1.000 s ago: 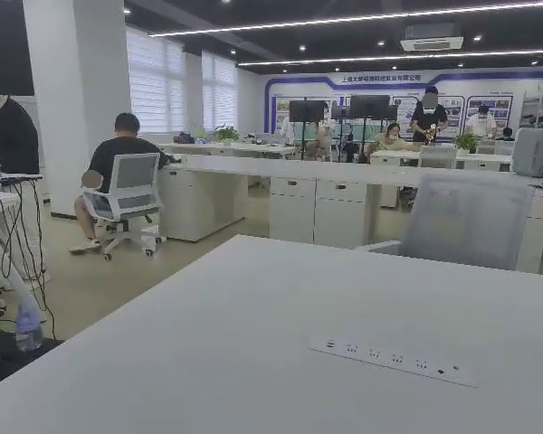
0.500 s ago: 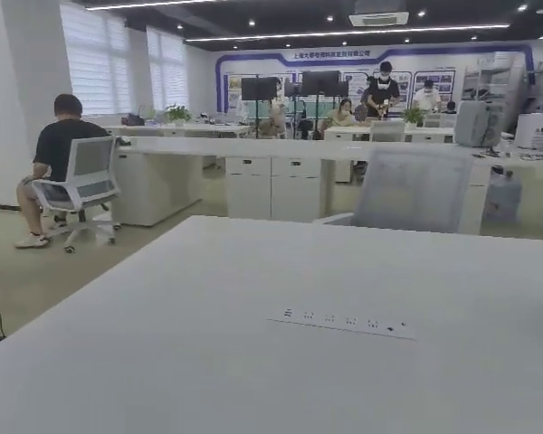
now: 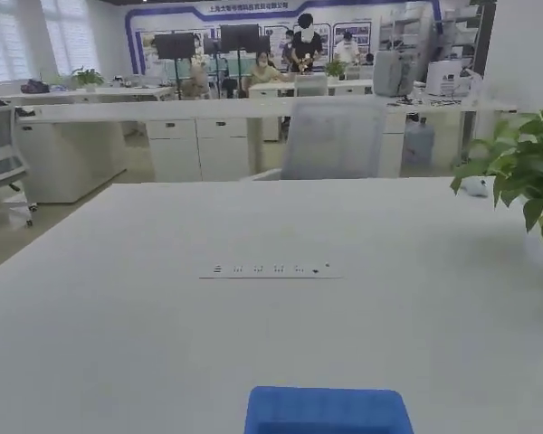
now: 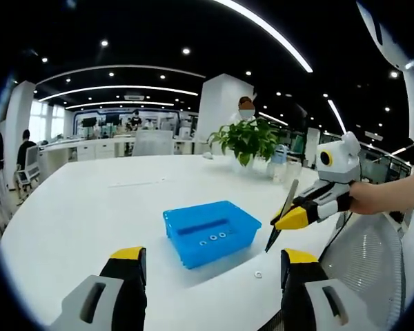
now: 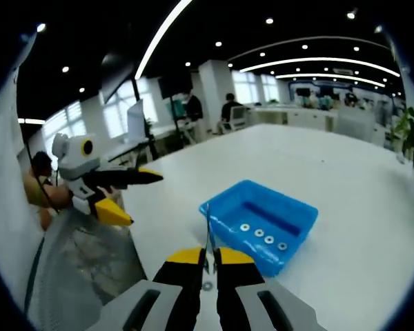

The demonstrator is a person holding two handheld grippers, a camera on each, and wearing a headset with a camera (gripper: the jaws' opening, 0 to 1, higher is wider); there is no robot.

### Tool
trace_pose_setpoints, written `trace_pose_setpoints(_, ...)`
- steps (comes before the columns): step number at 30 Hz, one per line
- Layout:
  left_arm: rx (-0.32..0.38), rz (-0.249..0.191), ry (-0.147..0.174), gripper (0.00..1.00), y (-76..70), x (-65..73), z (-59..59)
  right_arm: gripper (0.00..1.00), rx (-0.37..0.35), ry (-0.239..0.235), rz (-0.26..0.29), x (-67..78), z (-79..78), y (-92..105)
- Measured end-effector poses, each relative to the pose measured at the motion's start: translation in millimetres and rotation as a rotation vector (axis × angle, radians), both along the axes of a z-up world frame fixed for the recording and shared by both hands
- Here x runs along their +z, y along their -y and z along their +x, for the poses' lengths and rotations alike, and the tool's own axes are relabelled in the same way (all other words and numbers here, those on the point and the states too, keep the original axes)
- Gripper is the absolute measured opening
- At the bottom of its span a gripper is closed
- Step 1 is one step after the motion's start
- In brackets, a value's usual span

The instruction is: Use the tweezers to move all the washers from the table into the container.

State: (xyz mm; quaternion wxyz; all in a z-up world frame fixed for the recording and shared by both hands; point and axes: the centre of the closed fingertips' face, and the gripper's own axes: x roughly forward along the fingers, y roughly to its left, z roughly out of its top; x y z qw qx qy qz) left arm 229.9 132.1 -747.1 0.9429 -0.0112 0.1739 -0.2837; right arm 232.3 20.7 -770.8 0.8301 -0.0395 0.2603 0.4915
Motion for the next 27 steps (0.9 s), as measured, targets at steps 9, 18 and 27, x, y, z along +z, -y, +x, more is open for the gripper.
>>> trace_pose_setpoints(9,-0.005,0.004,0.018,0.81,-3.5,-0.1,-0.2,0.03,0.017,-0.024,-0.021,-15.6,-9.7,4.9)
trace_pose_setpoints(18,0.031,-0.013,0.045,0.81,-5.3,7.6,0.1,0.03,0.03,-0.044,-0.023,-18.7,-18.9,2.9)
trace_pose_setpoints(27,0.025,-0.019,0.037,0.81,-0.6,8.8,-3.8,0.04,0.082,-0.035,-0.06,-27.4,-19.9,-19.5)
